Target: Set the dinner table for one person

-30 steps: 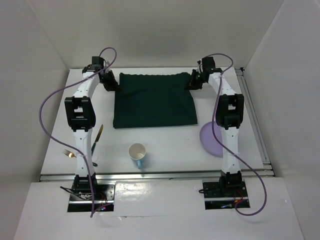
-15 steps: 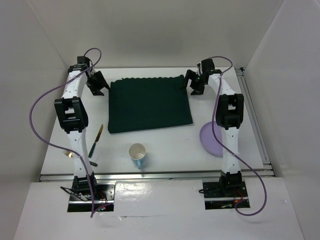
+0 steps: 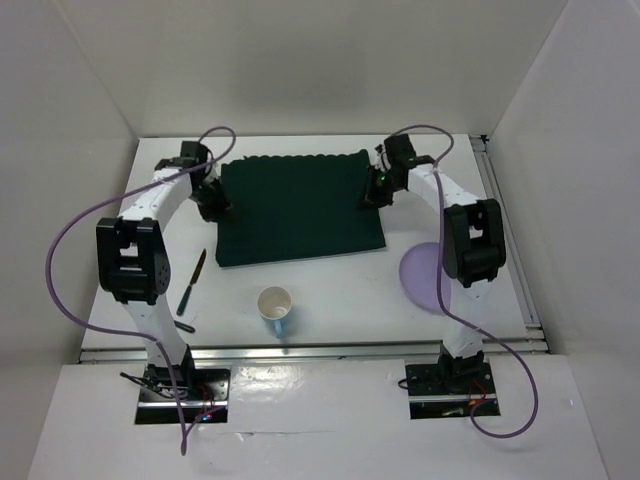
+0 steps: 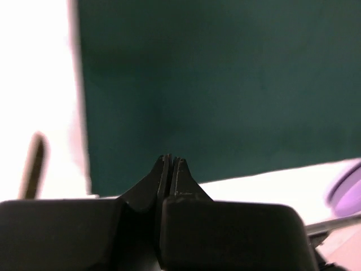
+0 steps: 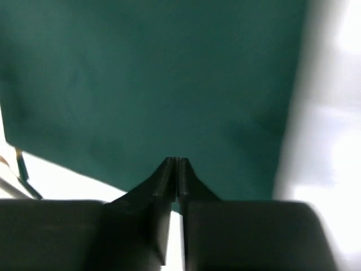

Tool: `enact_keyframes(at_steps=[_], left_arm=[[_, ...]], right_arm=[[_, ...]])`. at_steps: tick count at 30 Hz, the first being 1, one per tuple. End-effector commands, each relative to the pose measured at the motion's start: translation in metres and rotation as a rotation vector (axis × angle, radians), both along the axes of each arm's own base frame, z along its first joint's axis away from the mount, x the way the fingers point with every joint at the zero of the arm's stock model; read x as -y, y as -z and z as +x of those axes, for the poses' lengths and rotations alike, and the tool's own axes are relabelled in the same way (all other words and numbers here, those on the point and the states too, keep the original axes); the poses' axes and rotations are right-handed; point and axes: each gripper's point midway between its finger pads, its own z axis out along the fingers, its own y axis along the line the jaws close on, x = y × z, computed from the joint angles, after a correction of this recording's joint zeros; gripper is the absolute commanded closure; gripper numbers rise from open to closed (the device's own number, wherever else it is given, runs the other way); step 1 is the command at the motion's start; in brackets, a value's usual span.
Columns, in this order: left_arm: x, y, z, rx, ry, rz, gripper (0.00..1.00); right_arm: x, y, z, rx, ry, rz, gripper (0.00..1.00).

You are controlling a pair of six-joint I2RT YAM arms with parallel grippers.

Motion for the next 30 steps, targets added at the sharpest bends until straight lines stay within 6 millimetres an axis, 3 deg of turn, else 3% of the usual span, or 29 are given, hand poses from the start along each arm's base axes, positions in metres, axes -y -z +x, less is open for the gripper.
enact_keyframes(at_steps=[1,4,5,8,15,18,19,20,24,27,30], left_arm=[[0.011,0.026,-0.032,-0.058,-0.020,0.007,1.00],[0.010,0.046,-0.053,-0.110,-0.047,0.008,1.00],[0.010,0.050,-0.053,-0.102,-0.047,0.008,1.00],[0.010,0.073,-0.064,-0.172,-0.053,0.030,1.00],[0.009,0.106,-0.069,-0.254,-0.054,0.078,1.00],[0.016,0.105,-0.048,-0.223,-0.038,0.087,1.00],[0.014,0.113,-0.046,-0.242,-0.028,0.100,1.00],[0.015,0.105,-0.032,-0.224,-0.029,0.099,1.00],[0.009,0.100,-0.010,-0.218,-0.019,0.137,1.00],[0.009,0.092,-0.007,-0.200,-0.001,0.141,1.00],[0.011,0.093,-0.031,-0.222,0.016,0.121,1.00]], right_arm=[[-0.027,0.020,-0.035,-0.035,-0.045,-0.008,0.91],[-0.028,0.029,-0.052,-0.056,-0.021,0.008,0.95],[-0.028,0.043,-0.070,-0.107,-0.023,0.021,0.95],[-0.024,0.061,-0.089,-0.170,0.009,0.022,0.95],[0.002,0.086,-0.105,-0.279,0.225,0.018,1.00],[0.008,0.086,-0.102,-0.276,0.300,0.055,1.00],[0.007,0.086,-0.102,-0.285,0.318,0.063,1.00],[0.009,0.086,-0.098,-0.274,0.334,0.059,1.00],[0.014,0.090,-0.088,-0.265,0.391,0.034,1.00],[0.013,0.087,-0.081,-0.265,0.391,0.034,1.00],[0.017,0.085,-0.076,-0.251,0.400,0.007,1.00]])
